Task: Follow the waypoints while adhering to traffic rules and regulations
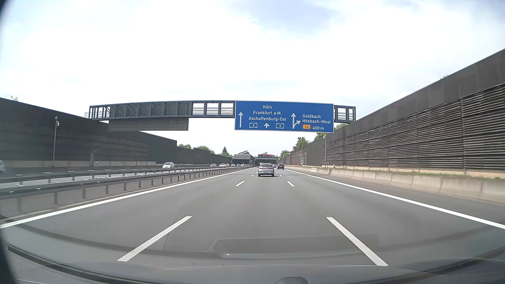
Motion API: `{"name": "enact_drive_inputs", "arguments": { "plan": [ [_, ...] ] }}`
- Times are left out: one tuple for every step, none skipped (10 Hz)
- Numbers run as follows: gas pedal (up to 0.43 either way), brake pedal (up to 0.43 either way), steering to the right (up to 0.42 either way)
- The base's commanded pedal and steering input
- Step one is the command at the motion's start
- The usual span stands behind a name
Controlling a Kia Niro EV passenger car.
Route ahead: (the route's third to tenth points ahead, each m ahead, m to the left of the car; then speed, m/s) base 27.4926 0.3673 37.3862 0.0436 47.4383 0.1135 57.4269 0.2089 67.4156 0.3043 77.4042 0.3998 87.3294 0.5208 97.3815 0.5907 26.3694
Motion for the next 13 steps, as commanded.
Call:
{"name": "enact_drive_inputs", "arguments": {
  "plan": [
    [0.110,0.000,0.001],
    [0.110,0.000,0.001],
    [0.110,0.000,0.001],
    [0.110,0.000,0.001],
    [0.110,0.000,0.001],
    [0.098,0.000,0.001],
    [0.098,0.000,0.001],
    [0.087,0.000,0.000],
    [0.067,0.000,0.000],
    [0.059,0.000,0.000],
    [0.047,0.000,0.000],
    [0.039,0.000,0.000],
    [0.039,0.000,0.000]
  ]
}}
